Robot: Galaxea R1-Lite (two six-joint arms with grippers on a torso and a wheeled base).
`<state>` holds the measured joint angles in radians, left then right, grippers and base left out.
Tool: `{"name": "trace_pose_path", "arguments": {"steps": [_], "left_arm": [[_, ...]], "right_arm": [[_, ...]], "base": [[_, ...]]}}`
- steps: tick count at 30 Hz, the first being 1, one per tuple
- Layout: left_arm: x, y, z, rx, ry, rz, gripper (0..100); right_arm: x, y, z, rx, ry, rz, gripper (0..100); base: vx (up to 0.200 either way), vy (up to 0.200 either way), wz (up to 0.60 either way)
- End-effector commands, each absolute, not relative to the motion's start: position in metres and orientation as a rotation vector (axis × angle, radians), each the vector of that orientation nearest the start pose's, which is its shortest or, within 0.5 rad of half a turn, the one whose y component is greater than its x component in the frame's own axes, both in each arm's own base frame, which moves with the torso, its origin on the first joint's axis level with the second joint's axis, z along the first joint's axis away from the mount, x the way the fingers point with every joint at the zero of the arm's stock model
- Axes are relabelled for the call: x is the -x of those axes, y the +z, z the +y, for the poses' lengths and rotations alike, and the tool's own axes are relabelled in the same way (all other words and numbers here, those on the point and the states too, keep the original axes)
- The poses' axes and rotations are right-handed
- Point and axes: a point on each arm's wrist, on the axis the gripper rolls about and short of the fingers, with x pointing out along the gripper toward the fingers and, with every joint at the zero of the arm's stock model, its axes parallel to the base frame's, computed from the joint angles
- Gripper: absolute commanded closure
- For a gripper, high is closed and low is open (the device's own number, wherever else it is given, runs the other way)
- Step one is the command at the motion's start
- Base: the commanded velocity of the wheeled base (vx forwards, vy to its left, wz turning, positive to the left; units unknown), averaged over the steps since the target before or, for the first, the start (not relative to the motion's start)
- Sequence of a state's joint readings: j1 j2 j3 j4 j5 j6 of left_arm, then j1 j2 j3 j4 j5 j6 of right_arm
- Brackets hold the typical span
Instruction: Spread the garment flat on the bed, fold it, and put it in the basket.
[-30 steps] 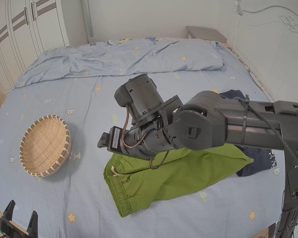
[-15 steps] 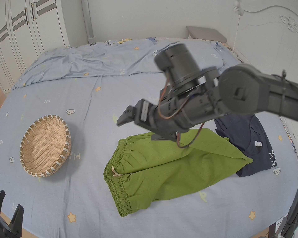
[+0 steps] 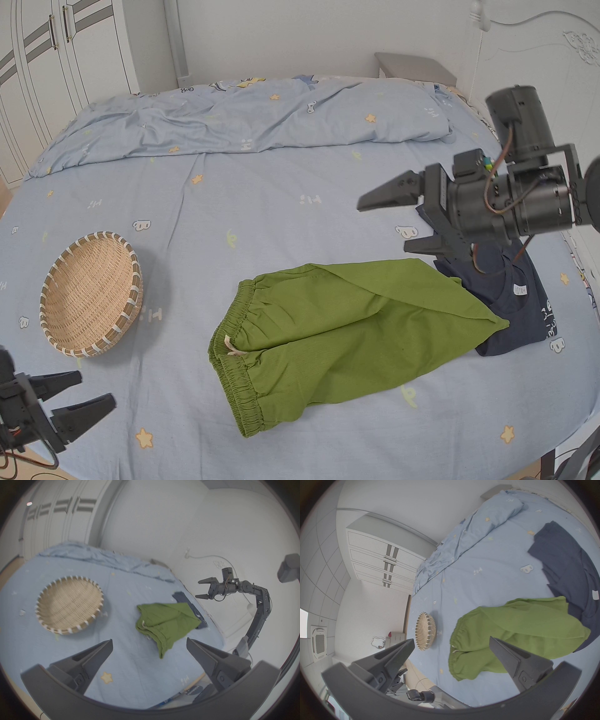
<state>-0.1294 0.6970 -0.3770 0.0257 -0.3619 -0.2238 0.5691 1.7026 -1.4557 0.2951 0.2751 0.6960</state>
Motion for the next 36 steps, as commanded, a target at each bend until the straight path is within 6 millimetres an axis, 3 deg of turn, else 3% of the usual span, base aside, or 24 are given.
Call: {"name": "trace_pose_path", "arguments": {"steps": [1,6,15,16,21,36], "left_arm": [[-0.14,0.108,-0.082,0.264,-0.749,0.98,0],[-0.148,0.101,-0.1,0.229,-0.818,0.969,0],[-0.16,0.079,-0.107,0.212,-0.774,1.07,0],[-0.167,0.069,-0.116,0.197,-0.777,1.089,0],[-0.177,0.057,-0.125,0.176,-0.747,1.035,0],[-0.187,0.057,-0.134,0.232,-0.704,1.008,0]], "right_arm": [[-0.213,0.24,0.082,-0.543,0.46,0.642,0],[-0.21,0.24,0.069,-0.561,0.426,0.624,0],[-0.212,0.239,0.069,-0.56,0.426,0.627,0],[-0.212,0.238,0.069,-0.561,0.426,0.629,0],[-0.21,0.239,0.07,-0.558,0.432,0.627,0],[-0.21,0.239,0.07,-0.56,0.431,0.626,0]], "base": [[0.0,0.0,0.0],[0.0,0.0,0.0],[0.0,0.0,0.0],[0.0,0.0,0.0],[0.0,0.0,0.0],[0.0,0.0,0.0]]}}
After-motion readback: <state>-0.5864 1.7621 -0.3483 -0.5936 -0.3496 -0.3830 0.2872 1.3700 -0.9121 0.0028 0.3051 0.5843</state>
